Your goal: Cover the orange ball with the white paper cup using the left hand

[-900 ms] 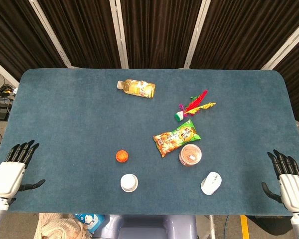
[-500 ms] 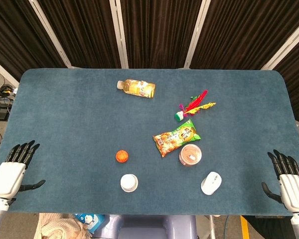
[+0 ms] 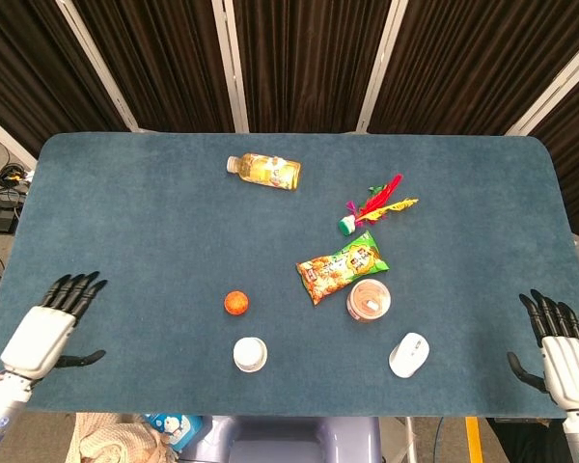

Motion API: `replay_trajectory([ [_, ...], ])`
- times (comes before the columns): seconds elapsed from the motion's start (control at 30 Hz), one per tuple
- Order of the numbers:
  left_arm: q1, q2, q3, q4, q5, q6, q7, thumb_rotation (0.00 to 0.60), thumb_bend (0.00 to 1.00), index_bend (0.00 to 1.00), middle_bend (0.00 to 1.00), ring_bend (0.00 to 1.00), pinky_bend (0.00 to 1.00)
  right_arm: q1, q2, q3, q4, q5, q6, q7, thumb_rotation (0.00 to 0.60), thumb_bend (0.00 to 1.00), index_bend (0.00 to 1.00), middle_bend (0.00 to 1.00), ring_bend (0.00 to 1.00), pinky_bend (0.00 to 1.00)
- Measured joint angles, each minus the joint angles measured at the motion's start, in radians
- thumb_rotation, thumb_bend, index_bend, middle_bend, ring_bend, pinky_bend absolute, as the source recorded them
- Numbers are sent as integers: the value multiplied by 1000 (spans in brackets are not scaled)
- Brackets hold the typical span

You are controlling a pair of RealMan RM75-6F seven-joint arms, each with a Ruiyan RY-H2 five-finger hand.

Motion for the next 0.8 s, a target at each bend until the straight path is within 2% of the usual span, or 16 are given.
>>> replay_trajectory([
  [0.27,-180,29,-12,-54,138,-144,-43,600,102,0,16,40,129,-2,0,-1,-2,-5,6,-3,600,347,0,0,0,26],
  [0.37,-245,34,-21,-83,167,-214,-46,600,110,14,83,94,181,-3,2,1,-2,1,4,2,600,347,0,0,0,27],
  [0.63,-365,10,-50,-155,147,-381,-35,600,148,88,227,185,250,-1,1,3,1,2,4,5,600,347,0,0,0,27],
  [0.8,-419,-37,-73,-174,94,-457,21,600,152,103,252,207,267,1,-1,6,3,8,-1,7,600,347,0,0,0,26],
])
